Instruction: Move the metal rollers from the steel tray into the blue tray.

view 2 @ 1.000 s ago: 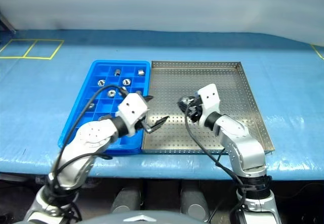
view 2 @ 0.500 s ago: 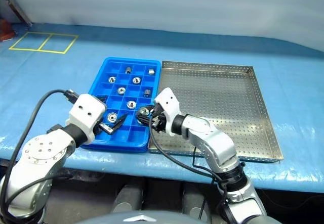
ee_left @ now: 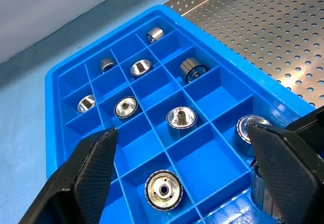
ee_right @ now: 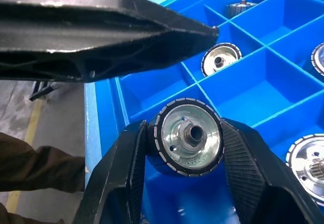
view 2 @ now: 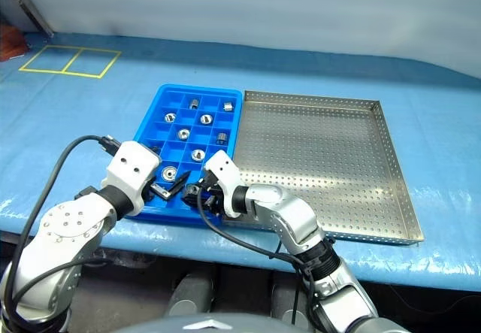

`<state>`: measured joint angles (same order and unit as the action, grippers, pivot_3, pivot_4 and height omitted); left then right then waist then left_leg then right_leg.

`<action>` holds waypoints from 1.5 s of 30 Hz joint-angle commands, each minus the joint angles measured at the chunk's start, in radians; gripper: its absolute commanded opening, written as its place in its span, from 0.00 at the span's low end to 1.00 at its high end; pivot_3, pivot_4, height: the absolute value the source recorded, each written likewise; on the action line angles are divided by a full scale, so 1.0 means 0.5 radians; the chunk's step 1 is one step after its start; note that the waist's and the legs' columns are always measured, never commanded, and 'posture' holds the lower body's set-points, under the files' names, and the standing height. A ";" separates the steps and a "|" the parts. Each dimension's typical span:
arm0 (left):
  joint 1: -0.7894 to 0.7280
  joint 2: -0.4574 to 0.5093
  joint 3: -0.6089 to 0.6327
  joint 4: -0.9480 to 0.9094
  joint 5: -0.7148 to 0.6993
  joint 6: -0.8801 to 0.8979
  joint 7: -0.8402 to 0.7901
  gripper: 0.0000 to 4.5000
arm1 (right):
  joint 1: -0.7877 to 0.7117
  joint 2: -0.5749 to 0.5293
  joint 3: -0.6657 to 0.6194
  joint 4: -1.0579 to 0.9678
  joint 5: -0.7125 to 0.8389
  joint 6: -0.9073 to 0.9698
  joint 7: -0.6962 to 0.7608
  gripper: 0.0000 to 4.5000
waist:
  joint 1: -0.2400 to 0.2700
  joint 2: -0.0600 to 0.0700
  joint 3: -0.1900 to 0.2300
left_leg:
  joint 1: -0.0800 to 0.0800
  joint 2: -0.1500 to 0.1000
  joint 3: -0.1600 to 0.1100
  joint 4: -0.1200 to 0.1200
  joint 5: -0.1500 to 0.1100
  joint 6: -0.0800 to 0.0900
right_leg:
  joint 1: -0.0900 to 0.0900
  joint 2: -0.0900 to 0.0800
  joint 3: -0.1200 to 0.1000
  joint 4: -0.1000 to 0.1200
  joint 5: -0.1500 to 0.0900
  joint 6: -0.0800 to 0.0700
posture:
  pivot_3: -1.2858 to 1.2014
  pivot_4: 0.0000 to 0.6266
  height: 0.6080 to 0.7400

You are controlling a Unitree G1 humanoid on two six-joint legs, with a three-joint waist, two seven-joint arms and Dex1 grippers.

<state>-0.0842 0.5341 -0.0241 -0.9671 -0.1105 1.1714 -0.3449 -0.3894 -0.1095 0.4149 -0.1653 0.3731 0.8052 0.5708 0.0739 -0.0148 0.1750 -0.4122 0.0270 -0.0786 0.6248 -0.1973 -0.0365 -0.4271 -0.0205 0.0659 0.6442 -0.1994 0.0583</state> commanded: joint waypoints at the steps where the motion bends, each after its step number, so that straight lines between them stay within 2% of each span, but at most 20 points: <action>1: -0.002 -0.005 -0.018 -0.004 -0.017 -0.039 0.021 0.98 | -0.034 0.032 -0.024 0.049 -0.005 -0.033 0.007 0.41 | -0.001 0.000 0.000 | 0.001 0.000 0.000 0.000 0.000 0.000 | 0.000 0.000 0.000 0.001 0.000 0.000 | 0.65 0.24 1.00; 5: 0.001 -0.009 -0.041 0.007 -0.032 -0.053 0.038 0.98 | -0.048 0.028 -0.021 0.074 -0.011 -0.048 0.033 0.41 | -0.003 0.000 0.000 | 0.002 0.002 0.000 0.000 0.000 0.000 | 0.000 0.002 0.000 0.002 0.000 -0.001 | 0.65 0.24 1.00; 7: -0.001 -0.012 -0.053 0.017 -0.038 -0.060 0.049 0.98 | -0.044 0.026 -0.025 0.070 -0.010 -0.071 0.051 0.57 | -0.004 0.000 0.000 | 0.002 0.002 0.000 0.000 0.000 0.000 | 0.000 0.002 0.000 0.002 0.000 -0.001 | 0.65 0.24 1.00; 8: -0.001 -0.012 -0.061 0.022 -0.039 -0.064 0.055 0.98 | -0.038 0.031 -0.036 0.061 -0.012 -0.090 0.046 0.60 | -0.004 0.000 0.000 | 0.002 0.002 0.000 0.000 0.000 0.000 | 0.000 0.002 0.000 0.002 0.000 -0.001 | 0.65 0.24 1.00; 11: -0.013 -0.027 -0.092 0.040 -0.047 -0.082 0.061 0.98 | -0.020 0.048 -0.100 0.033 -0.033 -0.150 -0.026 0.81 | 0.001 0.000 0.000 | 0.002 0.002 0.000 0.000 0.000 0.000 | 0.000 0.002 0.000 0.001 0.000 -0.001 | 0.65 0.24 1.00; 20: -0.058 -0.127 -0.218 0.159 -0.070 -0.199 0.081 0.98 | 0.079 -0.053 -0.373 -0.205 0.012 -0.098 -0.180 0.81 | 0.040 0.000 0.000 | -0.002 0.000 0.000 0.000 0.000 0.000 | -0.001 -0.001 0.000 -0.002 0.000 0.000 | 0.64 0.24 1.00; 24: -0.117 -0.228 -0.299 0.239 -0.125 -0.293 0.046 0.98 | 0.146 -0.131 -0.511 -0.326 0.032 -0.046 -0.245 0.81 | 0.043 0.000 0.000 | -0.002 -0.001 0.001 0.001 0.000 0.000 | 0.000 -0.002 0.000 -0.002 0.000 0.000 | 0.62 0.24 1.00; 32: -0.134 -0.371 -0.437 0.320 -0.336 -0.472 -0.146 0.98 | 0.238 -0.294 -0.660 -0.541 0.054 0.060 -0.308 0.81 | -0.006 0.000 0.000 | -0.004 0.000 0.001 -0.003 0.000 0.000 | -0.003 -0.001 0.000 -0.003 -0.001 -0.002 | 0.61 0.24 1.00; 38: -0.123 -0.369 -0.488 0.385 -0.372 -0.495 -0.148 0.98 | 0.319 -0.402 -0.756 -0.646 0.064 0.115 -0.356 0.81 | -0.041 -0.001 0.000 | -0.004 -0.001 0.001 0.000 0.000 0.000 | -0.002 -0.002 0.000 -0.002 -0.001 -0.002 | 0.60 0.24 1.00; 45: -0.140 -0.300 -0.479 0.399 -0.384 -0.490 -0.168 0.98 | 0.367 -0.421 -0.764 -0.677 0.071 0.126 -0.396 0.81 | -0.082 -0.001 0.000 | -0.003 0.000 0.001 0.001 0.000 0.000 | -0.002 -0.001 0.000 -0.001 -0.001 -0.002 | 0.59 0.24 1.00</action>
<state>-0.1426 0.3827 -0.2666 -0.7529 -0.2921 0.9465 -0.4213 -0.2074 -0.3182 0.0471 -0.4594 0.3989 0.8782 0.3768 0.0328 -0.0150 0.1750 -0.4138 0.0268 -0.0781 0.6251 -0.1975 -0.0365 -0.4279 -0.0211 0.0660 0.6435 -0.1999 0.0574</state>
